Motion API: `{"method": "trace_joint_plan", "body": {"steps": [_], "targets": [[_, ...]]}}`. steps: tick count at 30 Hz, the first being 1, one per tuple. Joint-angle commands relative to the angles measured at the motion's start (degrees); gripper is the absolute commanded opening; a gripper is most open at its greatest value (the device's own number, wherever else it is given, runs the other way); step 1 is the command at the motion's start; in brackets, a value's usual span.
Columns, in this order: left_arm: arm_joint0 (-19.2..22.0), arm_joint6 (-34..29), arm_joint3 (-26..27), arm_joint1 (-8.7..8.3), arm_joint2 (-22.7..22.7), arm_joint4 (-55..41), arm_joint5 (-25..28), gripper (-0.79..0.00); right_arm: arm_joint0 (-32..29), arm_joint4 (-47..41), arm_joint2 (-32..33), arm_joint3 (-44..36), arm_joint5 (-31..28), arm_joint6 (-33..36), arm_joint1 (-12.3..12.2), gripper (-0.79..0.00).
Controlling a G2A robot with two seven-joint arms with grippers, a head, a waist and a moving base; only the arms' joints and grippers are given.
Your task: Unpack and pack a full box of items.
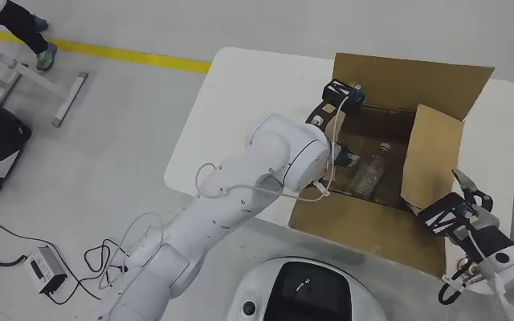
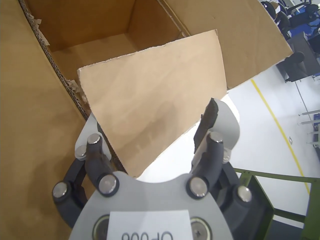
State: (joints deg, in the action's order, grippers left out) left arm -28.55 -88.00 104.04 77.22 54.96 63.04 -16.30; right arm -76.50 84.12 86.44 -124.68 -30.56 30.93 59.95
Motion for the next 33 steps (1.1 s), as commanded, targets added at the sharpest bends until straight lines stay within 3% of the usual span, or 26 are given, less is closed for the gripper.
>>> {"method": "trace_joint_plan", "body": {"steps": [1,2,4,6,9,11,15,21,22,23,24,25,26,33], "targets": [[-0.16,0.00,0.19,-0.15,0.20,-0.07,0.00,0.000,-0.14,-0.84,0.45,-0.29,-0.30,0.32,-0.04,-0.610],[-0.25,0.00,0.32,-0.20,0.38,-0.14,0.00,-0.046,-0.18,-0.44,0.70,-0.45,-0.19,0.47,-0.07,-0.619],[-0.40,0.00,0.49,-0.30,0.49,-0.17,0.00,-0.326,-0.44,-0.64,1.02,-0.49,0.13,0.24,-0.09,-0.720],[-0.54,0.00,0.65,-0.37,0.73,-0.26,0.00,-0.517,-0.80,-0.82,1.54,-0.55,0.67,0.21,-0.10,-0.730],[-0.82,0.00,0.97,-0.50,1.09,-0.17,0.00,-0.560,-1.55,-1.32,2.47,-0.58,2.35,0.13,-0.07,-0.736],[-1.08,0.00,1.24,-0.59,1.53,-0.28,0.00,-0.634,-2.12,-2.63,3.17,-0.43,4.43,0.11,0.03,-0.785],[-1.55,0.00,1.73,-0.81,2.66,-0.05,0.00,-0.785,-2.81,-7.13,4.73,-0.20,9.15,1.23,0.32,-0.785],[-2.17,0.00,2.37,-1.07,5.10,0.70,0.00,-0.785,-3.29,-21.11,7.33,0.79,18.06,5.65,0.99,-0.785],[-2.33,0.00,2.42,-1.09,5.46,0.81,0.00,-0.757,-3.26,-24.32,7.75,0.94,19.33,6.57,1.10,-0.785],[-2.51,0.00,2.38,-1.11,5.77,0.99,0.00,-0.631,-3.24,-27.68,8.16,1.12,20.51,7.42,1.21,-0.785],[-2.71,0.00,2.26,-1.13,6.05,1.36,0.00,-0.449,-3.25,-31.78,8.60,1.41,22.04,8.16,1.35,-0.785],[-2.92,0.00,2.22,-1.15,6.37,1.70,-0.01,-0.092,-3.23,-35.04,9.15,1.62,23.22,9.29,1.42,-0.785],[-3.15,0.00,2.20,-1.15,6.88,1.83,-0.01,0.000,-3.22,-37.39,9.73,1.75,24.22,10.27,1.46,-0.785],[-4.29,0.00,2.34,-1.02,8.34,4.09,0.00,0.000,-3.93,-53.04,12.45,2.78,29.57,13.36,1.77,-0.723]]}}
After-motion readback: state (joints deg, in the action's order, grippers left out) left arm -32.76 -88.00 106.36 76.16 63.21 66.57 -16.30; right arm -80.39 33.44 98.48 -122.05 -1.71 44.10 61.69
